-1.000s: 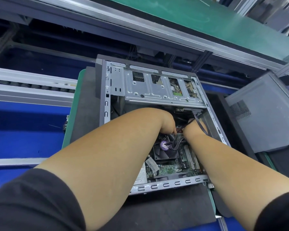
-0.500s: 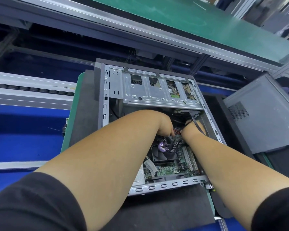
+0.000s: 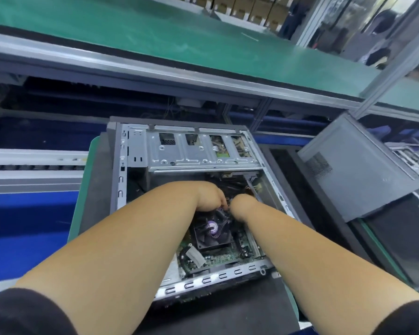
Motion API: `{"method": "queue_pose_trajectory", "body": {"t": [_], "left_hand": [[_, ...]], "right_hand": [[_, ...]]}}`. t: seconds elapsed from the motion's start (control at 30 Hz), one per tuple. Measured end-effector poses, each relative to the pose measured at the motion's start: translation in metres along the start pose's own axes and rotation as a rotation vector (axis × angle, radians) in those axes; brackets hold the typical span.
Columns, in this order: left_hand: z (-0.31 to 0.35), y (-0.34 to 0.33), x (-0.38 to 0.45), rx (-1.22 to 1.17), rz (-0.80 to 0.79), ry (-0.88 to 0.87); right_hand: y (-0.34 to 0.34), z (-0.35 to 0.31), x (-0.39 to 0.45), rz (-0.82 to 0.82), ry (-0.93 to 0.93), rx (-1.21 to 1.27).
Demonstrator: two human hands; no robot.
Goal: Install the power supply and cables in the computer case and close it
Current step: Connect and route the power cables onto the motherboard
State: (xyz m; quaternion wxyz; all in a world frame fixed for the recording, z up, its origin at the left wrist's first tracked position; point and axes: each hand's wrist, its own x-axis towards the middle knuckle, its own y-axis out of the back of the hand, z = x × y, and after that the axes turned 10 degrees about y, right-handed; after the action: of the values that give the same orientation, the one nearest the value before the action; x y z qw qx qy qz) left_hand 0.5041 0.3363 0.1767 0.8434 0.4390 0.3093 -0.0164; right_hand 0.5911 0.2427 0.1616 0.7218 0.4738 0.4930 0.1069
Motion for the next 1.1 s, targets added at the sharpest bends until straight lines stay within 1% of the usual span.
{"method": "queue_pose_trajectory", "body": {"t": [0.07,0.1,0.13,0.2,0.27,0.37,0.43,0.53,0.67,0.83,0.93,1.1], "left_hand": [[0.002,-0.003,-0.001,-0.028,0.02,0.022],[0.004,-0.003,-0.002,-0.047,0.043,0.03],[0.005,-0.004,-0.004,-0.066,0.075,0.031],[0.009,-0.003,-0.01,-0.104,0.14,0.036],[0.014,0.003,-0.019,-0.114,0.19,0.047],[0.02,0.012,-0.038,-0.1,0.225,0.08],[0.021,0.015,-0.052,-0.104,0.275,0.113],[0.02,0.008,-0.07,-0.16,0.376,0.196],[0.026,-0.016,-0.082,-0.254,0.53,0.321],[0.048,-0.046,-0.086,-0.49,0.683,0.319],[0.063,-0.058,-0.086,-0.563,0.786,0.333],[0.082,-0.084,-0.107,-0.695,0.935,0.367]], "right_hand": [[0.004,-0.001,-0.011,-0.012,0.076,0.021],[0.007,0.001,-0.016,0.024,0.113,0.088],[0.01,0.002,-0.022,0.056,0.103,0.174],[0.011,0.013,-0.027,0.222,0.029,0.451],[0.015,0.026,-0.037,0.404,0.063,0.607],[0.024,0.044,-0.051,0.621,0.228,0.604],[0.029,0.056,-0.058,0.713,0.328,0.675],[0.028,0.074,-0.059,0.826,0.381,0.765],[0.023,0.093,-0.062,0.856,0.48,0.929],[0.018,0.13,-0.066,0.86,0.528,1.059],[0.012,0.135,-0.067,0.776,0.595,1.103],[0.01,0.1,-0.078,0.585,0.859,1.066]]}}
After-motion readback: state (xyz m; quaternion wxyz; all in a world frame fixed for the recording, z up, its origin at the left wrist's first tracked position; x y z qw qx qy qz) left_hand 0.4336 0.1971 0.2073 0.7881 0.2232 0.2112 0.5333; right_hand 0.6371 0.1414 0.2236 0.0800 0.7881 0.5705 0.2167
